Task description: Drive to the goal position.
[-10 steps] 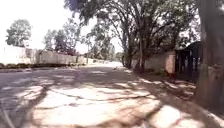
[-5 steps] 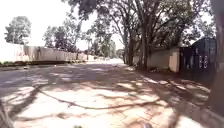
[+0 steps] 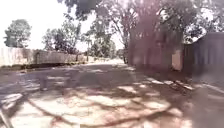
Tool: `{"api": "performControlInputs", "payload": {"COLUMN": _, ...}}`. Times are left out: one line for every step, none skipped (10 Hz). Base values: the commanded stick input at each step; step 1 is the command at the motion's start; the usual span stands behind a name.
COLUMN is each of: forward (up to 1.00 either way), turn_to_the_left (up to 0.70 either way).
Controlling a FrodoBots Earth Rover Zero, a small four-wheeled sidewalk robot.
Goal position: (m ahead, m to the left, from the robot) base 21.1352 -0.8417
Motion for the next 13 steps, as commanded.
{"api": "performControlInputs", "payload": {"forward": 0.70, "turn_to_the_left": 0.00}}
{"api": "performControlInputs", "payload": {"forward": 0.70, "turn_to_the_left": 0.00}}
{"api": "performControlInputs", "payload": {"forward": 0.70, "turn_to_the_left": 0.00}}
{"api": "performControlInputs", "payload": {"forward": 0.70, "turn_to_the_left": 0.00}}
{"api": "performControlInputs", "payload": {"forward": 0.70, "turn_to_the_left": 0.00}}
{"api": "performControlInputs", "payload": {"forward": 0.70, "turn_to_the_left": 0.00}}
{"api": "performControlInputs", "payload": {"forward": 0.70, "turn_to_the_left": -0.05}}
{"api": "performControlInputs", "payload": {"forward": 0.70, "turn_to_the_left": -0.22}}
{"api": "performControlInputs", "payload": {"forward": 0.70, "turn_to_the_left": -0.35}}
{"api": "performControlInputs", "payload": {"forward": 0.70, "turn_to_the_left": -0.35}}
{"api": "performControlInputs", "payload": {"forward": 0.70, "turn_to_the_left": -0.01}}
{"api": "performControlInputs", "payload": {"forward": 0.70, "turn_to_the_left": -0.07}}
{"api": "performControlInputs", "payload": {"forward": 0.70, "turn_to_the_left": -0.14}}
